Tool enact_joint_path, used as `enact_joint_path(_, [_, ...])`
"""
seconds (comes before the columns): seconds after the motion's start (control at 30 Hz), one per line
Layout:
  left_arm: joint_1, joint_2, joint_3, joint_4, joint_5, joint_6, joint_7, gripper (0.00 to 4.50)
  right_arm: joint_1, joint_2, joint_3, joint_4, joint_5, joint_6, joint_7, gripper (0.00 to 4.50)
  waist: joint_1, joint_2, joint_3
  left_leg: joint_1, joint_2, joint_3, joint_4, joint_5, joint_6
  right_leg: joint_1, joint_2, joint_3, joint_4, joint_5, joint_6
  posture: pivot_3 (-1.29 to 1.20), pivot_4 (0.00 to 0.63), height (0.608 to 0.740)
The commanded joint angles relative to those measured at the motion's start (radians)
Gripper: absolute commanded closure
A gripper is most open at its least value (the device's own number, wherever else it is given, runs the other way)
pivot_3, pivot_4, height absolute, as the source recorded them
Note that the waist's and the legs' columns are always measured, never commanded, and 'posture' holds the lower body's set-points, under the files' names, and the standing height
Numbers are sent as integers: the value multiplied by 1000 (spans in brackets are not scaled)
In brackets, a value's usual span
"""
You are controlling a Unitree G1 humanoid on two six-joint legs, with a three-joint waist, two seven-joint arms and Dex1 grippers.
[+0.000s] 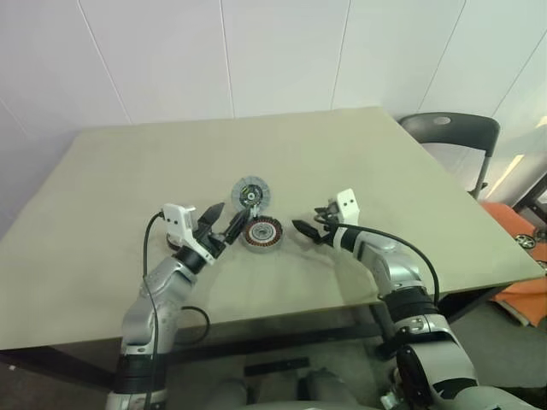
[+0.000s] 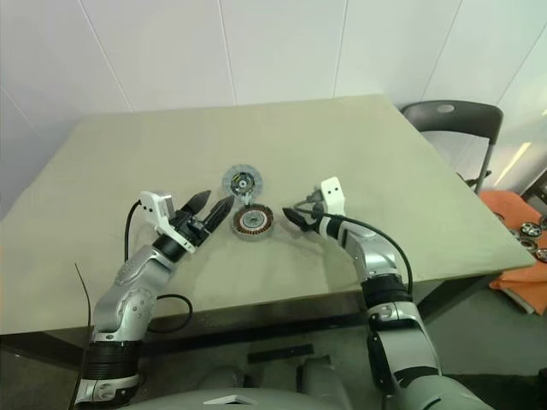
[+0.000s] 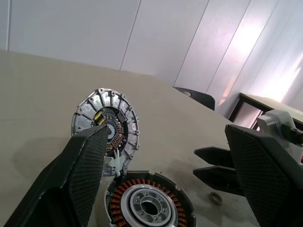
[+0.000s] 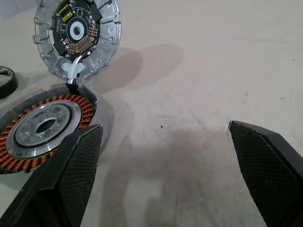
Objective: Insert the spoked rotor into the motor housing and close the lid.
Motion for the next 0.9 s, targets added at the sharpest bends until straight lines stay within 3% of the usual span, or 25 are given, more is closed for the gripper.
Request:
enact_joint_path(0.03, [-16,0,10,-18,5,-24,3,316,-36,-1,-1,-13,1,-21,6,61,0,0,0,0,0,0,0,0,0,0,0,0,0,0,0,0,0,740])
enact_joint_path(0.9, [-23,-5,-1,-2,7,-33,-2,316,-28,-5,-3,-22,-9,-16,3,61,0,0,0,0,0,0,0,0,0,0,0,0,1,0,0,0,0,740])
